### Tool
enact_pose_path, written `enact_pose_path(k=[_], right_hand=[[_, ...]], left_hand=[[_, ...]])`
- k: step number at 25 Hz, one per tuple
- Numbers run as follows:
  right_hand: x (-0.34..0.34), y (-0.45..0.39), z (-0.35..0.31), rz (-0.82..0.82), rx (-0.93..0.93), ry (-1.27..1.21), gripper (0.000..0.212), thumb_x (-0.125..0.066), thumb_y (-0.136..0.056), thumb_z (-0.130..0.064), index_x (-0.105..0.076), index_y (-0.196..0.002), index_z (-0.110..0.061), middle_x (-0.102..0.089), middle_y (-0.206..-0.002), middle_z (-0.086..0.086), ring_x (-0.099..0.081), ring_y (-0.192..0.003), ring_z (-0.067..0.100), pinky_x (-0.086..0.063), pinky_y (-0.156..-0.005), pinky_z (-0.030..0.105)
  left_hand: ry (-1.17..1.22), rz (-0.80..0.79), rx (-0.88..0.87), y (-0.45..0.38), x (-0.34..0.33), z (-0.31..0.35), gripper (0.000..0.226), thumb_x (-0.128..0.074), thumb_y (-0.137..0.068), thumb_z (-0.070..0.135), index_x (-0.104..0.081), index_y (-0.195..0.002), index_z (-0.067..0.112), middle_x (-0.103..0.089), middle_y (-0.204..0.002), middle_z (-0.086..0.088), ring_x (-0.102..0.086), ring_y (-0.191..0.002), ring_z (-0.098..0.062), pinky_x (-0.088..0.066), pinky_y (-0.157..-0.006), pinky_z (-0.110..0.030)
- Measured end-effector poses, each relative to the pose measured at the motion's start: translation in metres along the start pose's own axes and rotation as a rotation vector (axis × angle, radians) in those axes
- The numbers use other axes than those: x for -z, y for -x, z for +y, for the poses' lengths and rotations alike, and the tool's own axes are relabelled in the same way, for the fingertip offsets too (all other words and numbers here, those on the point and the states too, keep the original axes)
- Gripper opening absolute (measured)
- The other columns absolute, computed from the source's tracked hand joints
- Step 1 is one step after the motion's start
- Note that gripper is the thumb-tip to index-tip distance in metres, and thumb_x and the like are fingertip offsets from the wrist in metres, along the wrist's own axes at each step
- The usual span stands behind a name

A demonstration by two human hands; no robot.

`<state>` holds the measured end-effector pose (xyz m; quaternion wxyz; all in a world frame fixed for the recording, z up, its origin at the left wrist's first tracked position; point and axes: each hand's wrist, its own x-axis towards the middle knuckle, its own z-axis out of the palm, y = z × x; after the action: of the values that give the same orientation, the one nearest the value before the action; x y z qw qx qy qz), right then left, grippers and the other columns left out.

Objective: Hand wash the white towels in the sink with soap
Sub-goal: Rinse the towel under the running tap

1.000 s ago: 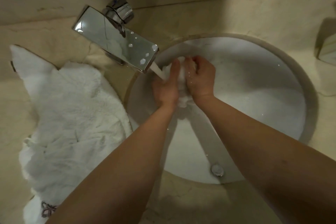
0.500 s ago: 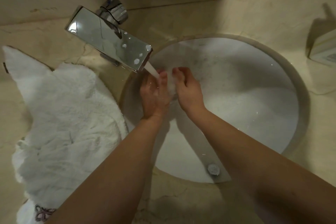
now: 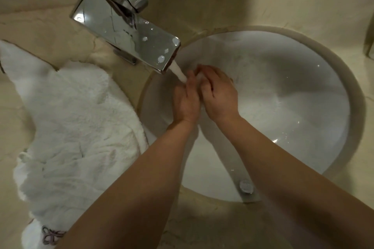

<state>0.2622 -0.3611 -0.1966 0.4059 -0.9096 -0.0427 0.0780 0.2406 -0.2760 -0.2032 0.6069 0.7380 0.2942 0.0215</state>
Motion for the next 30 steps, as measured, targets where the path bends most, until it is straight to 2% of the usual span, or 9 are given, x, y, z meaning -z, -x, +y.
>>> enact_pose_path(k=[3,6,11,14,17,20,23,27,30], right_hand=[[-0.008,0.016,0.015,0.062,-0.097,-0.07,0.061,-0.03,-0.093,-0.051,-0.058,-0.135,-0.017,-0.062,-0.132,0.005,-0.055,-0.12,0.025,-0.039,-0.101,0.035],[-0.014,0.016,0.015,0.072,-0.193,-0.124,0.062,-0.033,-0.091,-0.056,-0.06,-0.131,-0.017,-0.065,-0.125,0.004,-0.056,-0.114,0.022,-0.043,-0.098,0.035],[-0.015,-0.006,0.025,0.089,-0.187,-0.003,0.06,-0.032,-0.087,-0.056,-0.066,-0.11,-0.012,-0.07,-0.103,0.01,-0.061,-0.1,0.031,-0.047,-0.086,0.038],[-0.016,-0.021,0.034,0.092,-0.076,0.066,0.054,-0.032,-0.091,-0.05,-0.064,-0.095,-0.006,-0.067,-0.091,0.015,-0.061,-0.087,0.035,-0.043,-0.071,0.035],[-0.017,-0.032,0.041,0.069,0.017,0.152,0.054,-0.028,-0.092,-0.045,-0.066,-0.095,-0.005,-0.067,-0.09,0.017,-0.063,-0.08,0.036,-0.043,-0.065,0.034],[-0.015,-0.047,0.041,0.003,0.041,0.206,0.064,-0.02,-0.087,-0.045,-0.068,-0.1,-0.004,-0.069,-0.093,0.019,-0.064,-0.08,0.037,-0.045,-0.066,0.035],[-0.015,-0.061,0.039,-0.068,0.079,0.224,0.065,-0.018,-0.085,-0.044,-0.067,-0.094,-0.002,-0.069,-0.085,0.02,-0.064,-0.075,0.036,-0.047,-0.066,0.038],[-0.016,-0.057,0.038,-0.051,0.063,0.169,0.06,-0.023,-0.087,-0.045,-0.065,-0.089,-0.004,-0.069,-0.081,0.017,-0.063,-0.072,0.035,-0.045,-0.062,0.036],[-0.011,-0.05,0.032,-0.019,0.029,0.103,0.055,-0.029,-0.091,-0.045,-0.067,-0.085,-0.006,-0.069,-0.078,0.016,-0.062,-0.069,0.034,-0.035,-0.059,0.029]], left_hand=[[-0.049,-0.055,-0.037,-0.004,-0.006,-0.02,0.064,-0.031,-0.091,0.06,-0.068,-0.125,0.019,-0.071,-0.12,-0.006,-0.064,-0.118,-0.017,-0.049,-0.101,-0.036],[-0.246,-0.09,-0.154,-0.009,-0.008,-0.037,0.064,-0.024,-0.098,0.052,-0.059,-0.137,0.015,-0.066,-0.129,-0.011,-0.058,-0.125,-0.023,-0.043,-0.108,-0.04],[-0.489,0.075,-0.45,-0.019,-0.012,-0.043,0.07,-0.019,-0.107,0.044,-0.071,-0.112,-0.002,-0.072,-0.104,-0.022,-0.068,-0.097,-0.037,-0.047,-0.088,-0.038],[-0.615,0.095,-0.416,-0.028,-0.014,-0.049,0.073,-0.019,-0.105,0.049,-0.07,-0.112,-0.002,-0.069,-0.109,-0.024,-0.064,-0.102,-0.038,-0.051,-0.091,-0.043],[-0.688,0.226,-0.55,-0.034,-0.016,-0.051,0.059,-0.026,-0.106,0.035,-0.071,-0.098,-0.001,-0.068,-0.095,-0.023,-0.056,-0.09,-0.036,-0.046,-0.078,-0.042],[-0.759,0.245,-0.603,-0.039,-0.021,-0.037,0.052,-0.028,-0.106,0.031,-0.072,-0.092,0.006,-0.068,-0.086,-0.015,-0.061,-0.081,-0.035,-0.046,-0.072,-0.041],[-0.755,0.225,-0.524,-0.036,-0.027,-0.031,0.057,-0.022,-0.107,0.034,-0.072,-0.096,0.01,-0.069,-0.086,-0.011,-0.062,-0.083,-0.03,-0.049,-0.075,-0.041],[-0.656,0.28,-0.447,-0.034,-0.028,-0.026,0.04,-0.04,-0.102,0.029,-0.07,-0.088,0.008,-0.065,-0.082,-0.013,-0.061,-0.078,-0.032,-0.047,-0.071,-0.039],[-0.398,0.162,-0.349,-0.03,-0.024,-0.016,0.036,-0.045,-0.099,0.028,-0.067,-0.08,0.008,-0.067,-0.078,-0.008,-0.063,-0.076,-0.027,-0.049,-0.071,-0.039]])
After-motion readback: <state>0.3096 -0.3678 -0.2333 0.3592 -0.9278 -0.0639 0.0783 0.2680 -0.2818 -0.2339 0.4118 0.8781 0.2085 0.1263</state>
